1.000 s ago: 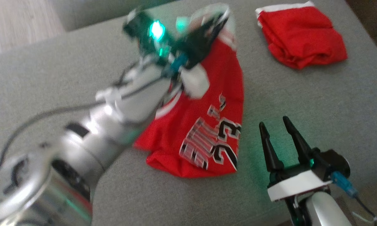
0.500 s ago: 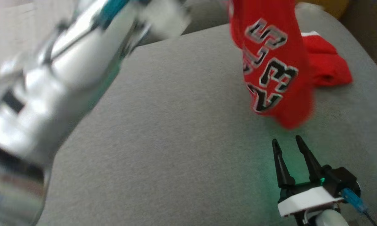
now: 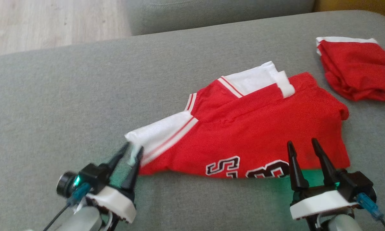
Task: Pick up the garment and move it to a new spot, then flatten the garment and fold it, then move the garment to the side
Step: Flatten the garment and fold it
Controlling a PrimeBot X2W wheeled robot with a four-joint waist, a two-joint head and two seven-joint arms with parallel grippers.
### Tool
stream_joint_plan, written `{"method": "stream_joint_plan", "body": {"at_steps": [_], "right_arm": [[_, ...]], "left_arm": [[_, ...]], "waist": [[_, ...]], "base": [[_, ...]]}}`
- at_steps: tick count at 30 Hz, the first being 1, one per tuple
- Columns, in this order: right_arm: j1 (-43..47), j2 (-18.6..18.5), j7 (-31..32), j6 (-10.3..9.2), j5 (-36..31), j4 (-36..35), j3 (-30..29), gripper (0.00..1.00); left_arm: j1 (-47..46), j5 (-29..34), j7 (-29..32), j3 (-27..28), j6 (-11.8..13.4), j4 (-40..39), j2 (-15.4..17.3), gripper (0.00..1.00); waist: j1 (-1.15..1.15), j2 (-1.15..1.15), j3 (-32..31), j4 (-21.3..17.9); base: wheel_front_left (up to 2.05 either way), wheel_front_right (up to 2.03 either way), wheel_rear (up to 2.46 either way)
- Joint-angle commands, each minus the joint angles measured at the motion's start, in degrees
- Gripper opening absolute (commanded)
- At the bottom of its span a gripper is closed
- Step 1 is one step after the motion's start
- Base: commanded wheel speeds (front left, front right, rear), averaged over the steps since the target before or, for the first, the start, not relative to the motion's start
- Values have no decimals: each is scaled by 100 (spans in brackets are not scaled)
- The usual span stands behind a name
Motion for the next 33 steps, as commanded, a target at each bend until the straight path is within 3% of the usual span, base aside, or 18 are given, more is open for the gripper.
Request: {"method": "stream_joint_plan", "body": {"at_steps": [1,5,12,19,23,26,33], "right_arm": [[-157,-20,-22,-4,-55,-157,109,100],[-185,-20,-22,-4,-87,-168,105,100],[-265,-19,-22,-4,-128,-179,119,100],[-404,-19,-22,-4,-68,-137,264,100],[-406,-19,-22,-4,-37,-159,208,100],[-394,-19,-22,-4,-31,-163,174,100],[-469,-19,-22,-4,32,-175,175,100]], "left_arm": [[-108,-82,-30,387,53,-147,86,100],[213,-214,-30,682,85,-227,152,100],[-217,-203,34,1245,247,-627,625,100],[-490,-138,1462,863,361,-124,863,100],[-374,-239,1780,746,332,-99,839,100],[-252,-375,1977,640,149,-175,842,100],[-549,-280,1140,827,-37,-427,702,100]], "waist": [[0,0,79,103],[0,0,120,176],[0,0,273,202],[0,0,434,-7],[0,0,477,-71],[0,0,509,-97],[0,0,629,-161]], "base": [[0,0,0],[0,0,0],[0,0,0],[0,0,0],[0,0,0],[0,0,0],[0,0,0]]}}
